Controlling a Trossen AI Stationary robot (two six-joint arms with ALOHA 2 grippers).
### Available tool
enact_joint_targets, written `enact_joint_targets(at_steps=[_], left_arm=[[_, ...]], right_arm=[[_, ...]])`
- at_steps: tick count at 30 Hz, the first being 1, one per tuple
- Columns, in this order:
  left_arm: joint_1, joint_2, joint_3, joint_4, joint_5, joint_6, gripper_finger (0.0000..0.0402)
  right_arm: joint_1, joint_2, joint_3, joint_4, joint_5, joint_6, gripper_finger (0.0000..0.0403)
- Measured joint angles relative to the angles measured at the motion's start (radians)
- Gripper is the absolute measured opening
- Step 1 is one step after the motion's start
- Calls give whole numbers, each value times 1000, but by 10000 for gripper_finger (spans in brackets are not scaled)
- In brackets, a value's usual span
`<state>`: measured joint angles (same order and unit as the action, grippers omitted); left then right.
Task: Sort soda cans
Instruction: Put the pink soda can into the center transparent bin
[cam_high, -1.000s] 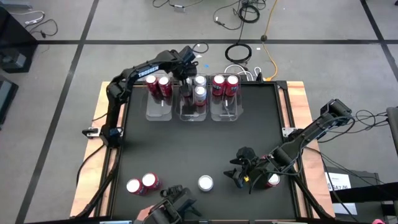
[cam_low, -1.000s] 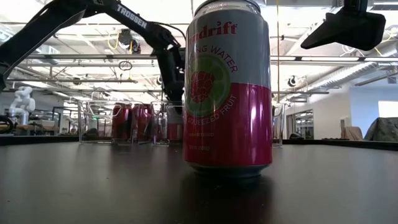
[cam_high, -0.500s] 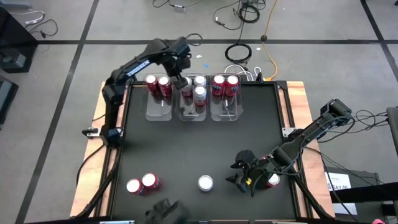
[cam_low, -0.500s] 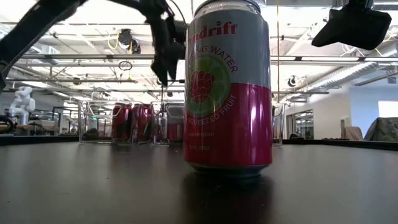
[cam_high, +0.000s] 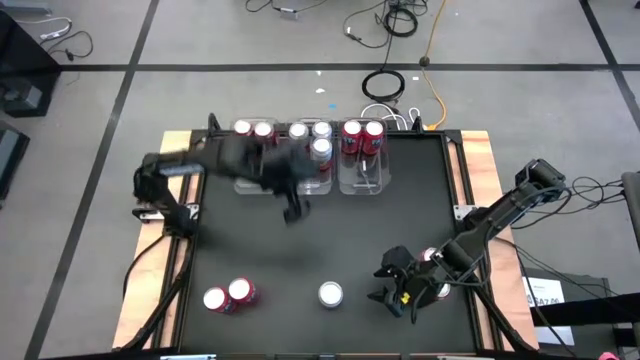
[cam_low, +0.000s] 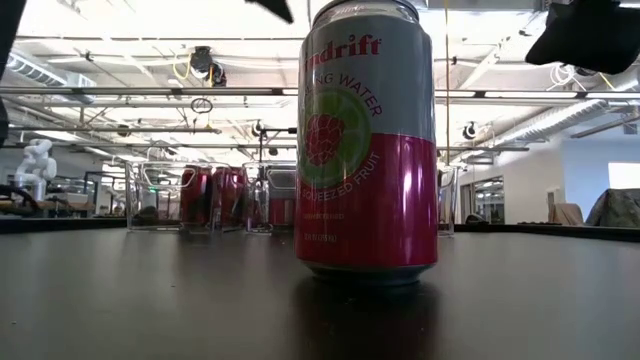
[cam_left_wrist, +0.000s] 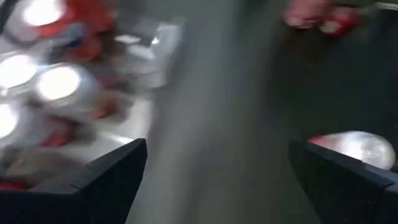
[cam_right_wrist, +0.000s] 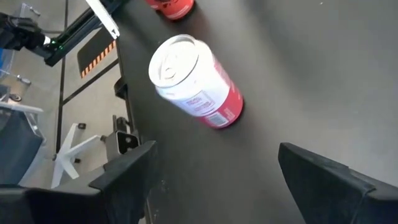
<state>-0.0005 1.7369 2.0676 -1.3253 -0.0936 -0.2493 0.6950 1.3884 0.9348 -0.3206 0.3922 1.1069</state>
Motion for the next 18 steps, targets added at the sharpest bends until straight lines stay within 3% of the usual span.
enact_joint_targets(at_steps=[7, 18], left_arm=[[-267, 8, -161, 221, -79, -161, 400], [-395, 9, -374, 590, -71, -257, 400]], right_arm=[[24, 0, 0, 1, -1, 0, 329], [48, 0, 0, 2, -2, 0, 329]])
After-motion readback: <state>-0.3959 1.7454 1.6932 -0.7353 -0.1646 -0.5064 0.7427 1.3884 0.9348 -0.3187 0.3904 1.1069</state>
